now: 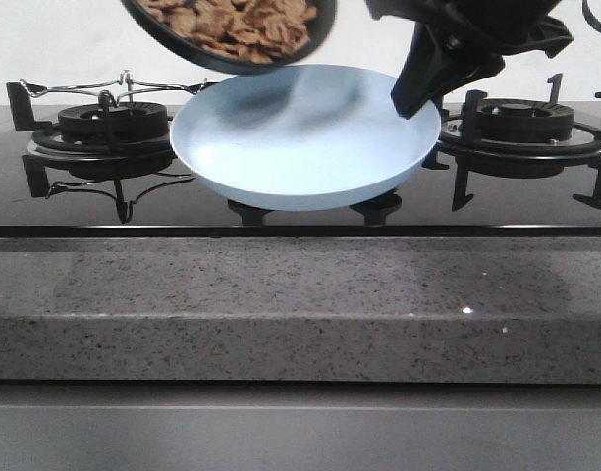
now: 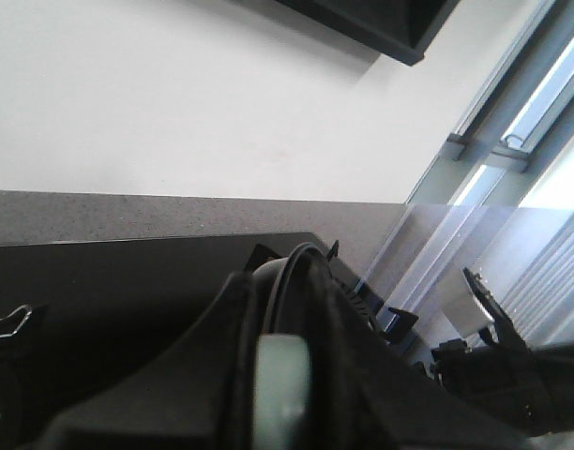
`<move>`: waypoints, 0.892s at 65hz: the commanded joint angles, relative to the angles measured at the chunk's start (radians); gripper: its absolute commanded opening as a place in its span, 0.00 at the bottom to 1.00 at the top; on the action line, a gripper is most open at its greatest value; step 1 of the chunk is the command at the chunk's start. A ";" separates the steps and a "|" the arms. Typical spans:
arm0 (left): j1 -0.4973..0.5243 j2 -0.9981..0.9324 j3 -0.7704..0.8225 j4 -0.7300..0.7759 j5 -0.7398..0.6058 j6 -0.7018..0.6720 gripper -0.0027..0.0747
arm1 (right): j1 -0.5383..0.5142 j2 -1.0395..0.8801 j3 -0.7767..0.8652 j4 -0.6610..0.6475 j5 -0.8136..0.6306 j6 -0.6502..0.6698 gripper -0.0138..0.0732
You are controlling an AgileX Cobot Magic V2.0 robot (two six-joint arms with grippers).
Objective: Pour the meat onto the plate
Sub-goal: 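Tilt the pan with the left gripper to pour meat onto the plate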
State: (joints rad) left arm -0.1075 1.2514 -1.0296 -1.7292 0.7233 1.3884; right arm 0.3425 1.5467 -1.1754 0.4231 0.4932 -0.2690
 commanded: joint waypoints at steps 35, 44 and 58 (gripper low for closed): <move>-0.181 -0.038 -0.091 -0.106 0.005 0.570 0.01 | -0.004 -0.048 -0.026 0.018 -0.049 -0.009 0.03; -0.181 -0.038 -0.093 -0.106 0.080 0.705 0.01 | -0.004 -0.048 -0.026 0.018 -0.049 -0.009 0.03; -0.181 -0.038 -0.093 -0.089 0.103 0.811 0.01 | -0.004 -0.048 -0.026 0.018 -0.049 -0.009 0.03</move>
State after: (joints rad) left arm -0.2805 1.2514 -1.0837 -1.7508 0.7905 2.1532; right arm 0.3425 1.5467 -1.1754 0.4231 0.4932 -0.2690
